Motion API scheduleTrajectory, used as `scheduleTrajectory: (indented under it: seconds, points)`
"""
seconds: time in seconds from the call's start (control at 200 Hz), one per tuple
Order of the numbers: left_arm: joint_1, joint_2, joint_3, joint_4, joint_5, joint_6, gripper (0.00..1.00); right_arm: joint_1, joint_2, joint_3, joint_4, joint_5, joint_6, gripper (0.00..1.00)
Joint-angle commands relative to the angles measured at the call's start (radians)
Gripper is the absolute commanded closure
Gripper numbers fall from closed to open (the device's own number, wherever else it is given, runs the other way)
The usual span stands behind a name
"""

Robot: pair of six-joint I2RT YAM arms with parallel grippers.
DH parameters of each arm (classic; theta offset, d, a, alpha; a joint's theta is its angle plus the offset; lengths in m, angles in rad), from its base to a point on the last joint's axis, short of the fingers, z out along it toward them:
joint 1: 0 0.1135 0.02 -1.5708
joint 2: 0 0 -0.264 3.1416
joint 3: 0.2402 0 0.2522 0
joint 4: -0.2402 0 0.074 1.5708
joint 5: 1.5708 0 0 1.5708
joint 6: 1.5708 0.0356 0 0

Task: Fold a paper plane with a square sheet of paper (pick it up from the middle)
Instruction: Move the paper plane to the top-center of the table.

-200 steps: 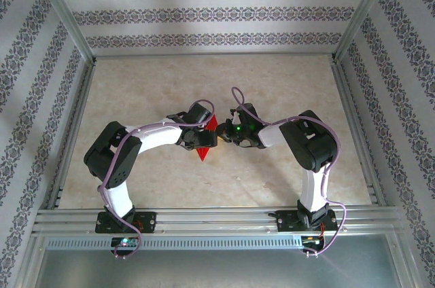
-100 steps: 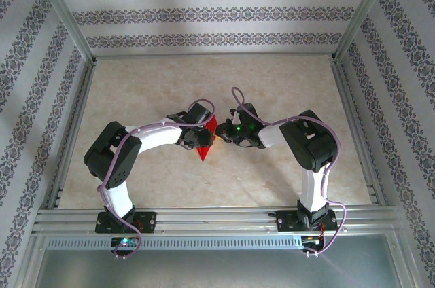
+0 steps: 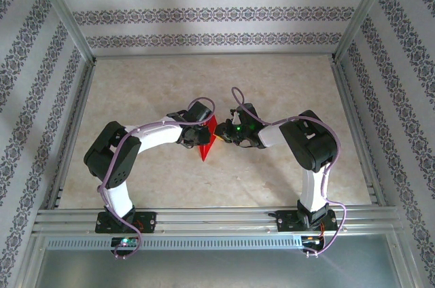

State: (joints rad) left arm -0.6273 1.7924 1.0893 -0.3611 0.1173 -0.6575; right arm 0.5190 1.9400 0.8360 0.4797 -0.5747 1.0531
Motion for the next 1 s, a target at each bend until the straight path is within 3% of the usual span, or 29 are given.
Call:
scheduleTrajectory:
  seconds: [0.0, 0.245, 0.505, 0.994]
  points:
    - [-0.007, 0.0, 0.032, -0.056, -0.035, 0.016, 0.87, -0.007, -0.033, 0.0, -0.001, -0.013, -0.005, 0.79]
    - [-0.005, -0.05, 0.05, -0.142, -0.098, 0.044, 0.9, -0.056, -0.185, -0.054, -0.081, 0.059, -0.09, 0.58]
    - [-0.005, -0.022, 0.075, -0.19, -0.134, 0.055, 0.89, -0.078, -0.293, -0.073, -0.235, 0.176, -0.193, 0.56]
    - [-0.005, 0.069, 0.128, -0.216, -0.111, 0.064, 0.84, -0.083, -0.311, -0.086, -0.247, 0.194, -0.192, 0.56]
